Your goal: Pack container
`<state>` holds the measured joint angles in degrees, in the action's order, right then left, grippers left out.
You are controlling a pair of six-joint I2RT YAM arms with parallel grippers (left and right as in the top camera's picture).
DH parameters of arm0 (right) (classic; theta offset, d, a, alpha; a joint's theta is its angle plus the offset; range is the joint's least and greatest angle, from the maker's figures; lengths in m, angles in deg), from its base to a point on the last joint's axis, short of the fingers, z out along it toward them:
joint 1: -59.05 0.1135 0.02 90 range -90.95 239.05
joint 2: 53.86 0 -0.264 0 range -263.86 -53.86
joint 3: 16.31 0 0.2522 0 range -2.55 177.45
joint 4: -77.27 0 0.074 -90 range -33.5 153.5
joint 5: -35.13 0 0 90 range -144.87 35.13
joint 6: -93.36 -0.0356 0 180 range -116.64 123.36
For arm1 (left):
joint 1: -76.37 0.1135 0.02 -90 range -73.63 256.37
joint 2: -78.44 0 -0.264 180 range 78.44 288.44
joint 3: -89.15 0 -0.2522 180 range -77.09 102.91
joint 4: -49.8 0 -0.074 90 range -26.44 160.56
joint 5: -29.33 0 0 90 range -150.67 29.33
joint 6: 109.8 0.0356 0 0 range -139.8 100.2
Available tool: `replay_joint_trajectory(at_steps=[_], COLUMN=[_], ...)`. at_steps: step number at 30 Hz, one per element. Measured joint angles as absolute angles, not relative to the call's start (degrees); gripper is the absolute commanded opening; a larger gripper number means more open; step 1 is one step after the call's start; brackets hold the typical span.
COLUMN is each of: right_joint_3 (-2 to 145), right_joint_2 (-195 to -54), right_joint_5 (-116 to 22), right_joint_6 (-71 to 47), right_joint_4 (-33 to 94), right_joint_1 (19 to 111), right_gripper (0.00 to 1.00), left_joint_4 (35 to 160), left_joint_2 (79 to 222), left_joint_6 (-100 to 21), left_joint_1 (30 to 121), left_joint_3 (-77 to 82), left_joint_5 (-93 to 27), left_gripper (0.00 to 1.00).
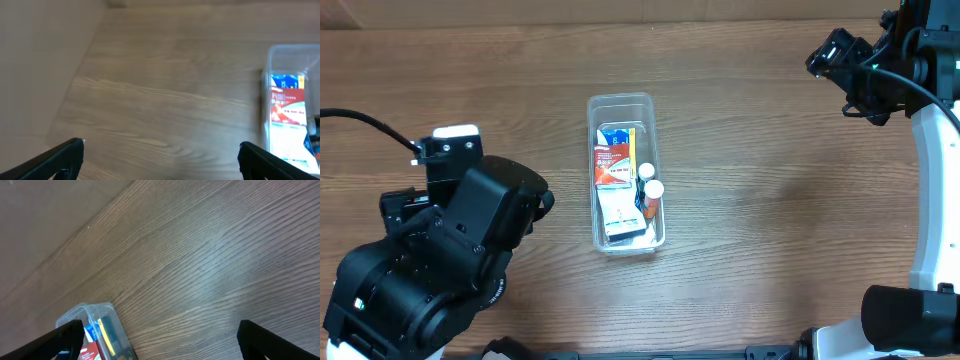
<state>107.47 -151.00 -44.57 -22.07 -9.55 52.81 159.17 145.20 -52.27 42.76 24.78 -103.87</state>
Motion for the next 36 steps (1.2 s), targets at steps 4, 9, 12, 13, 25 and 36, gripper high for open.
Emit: replay_joint_trajectory(at_steps=[4, 9, 12, 13, 25, 36], right_joint_3=[107.5, 107.5, 107.5, 107.5, 107.5, 107.5], right_joint_2=[-151.0, -151.0, -151.0, -151.0, -151.0, -151.0], right_joint_5=[-44.6, -44.6, -44.6, -44.6, -44.6, -44.6], right_joint_6=[-22.1, -22.1, -22.1, -22.1, -22.1, -22.1], right_joint_4=[-9.6, -9.6, -9.6, -9.5, -9.6, -9.6], right_joint_1=[52.8, 52.8, 52.8, 52.8, 52.8, 52.8], right_gripper=[1.00, 1.00, 1.00, 1.00, 1.00, 1.00], left_joint_4=[156.5, 147.0, 136.4, 133.2, 103.4, 94.7], left_joint_2=[145.2, 145.1, 144.8, 144.7, 142.5, 124.0], left_joint_6=[-53.6, -51.4, -45.4, -42.8, -24.6, -24.3], left_joint_1=[42.8, 43.5, 47.0, 48.7, 72.1, 77.6], left_joint_3=[24.8, 24.4, 22.4, 21.5, -1.5, -26.1], left_joint_5=[-104.0, -103.3, -100.2, -98.5, -64.2, -57.3], left_gripper=[0.87, 0.80, 0.86, 0.90, 1.00, 1.00])
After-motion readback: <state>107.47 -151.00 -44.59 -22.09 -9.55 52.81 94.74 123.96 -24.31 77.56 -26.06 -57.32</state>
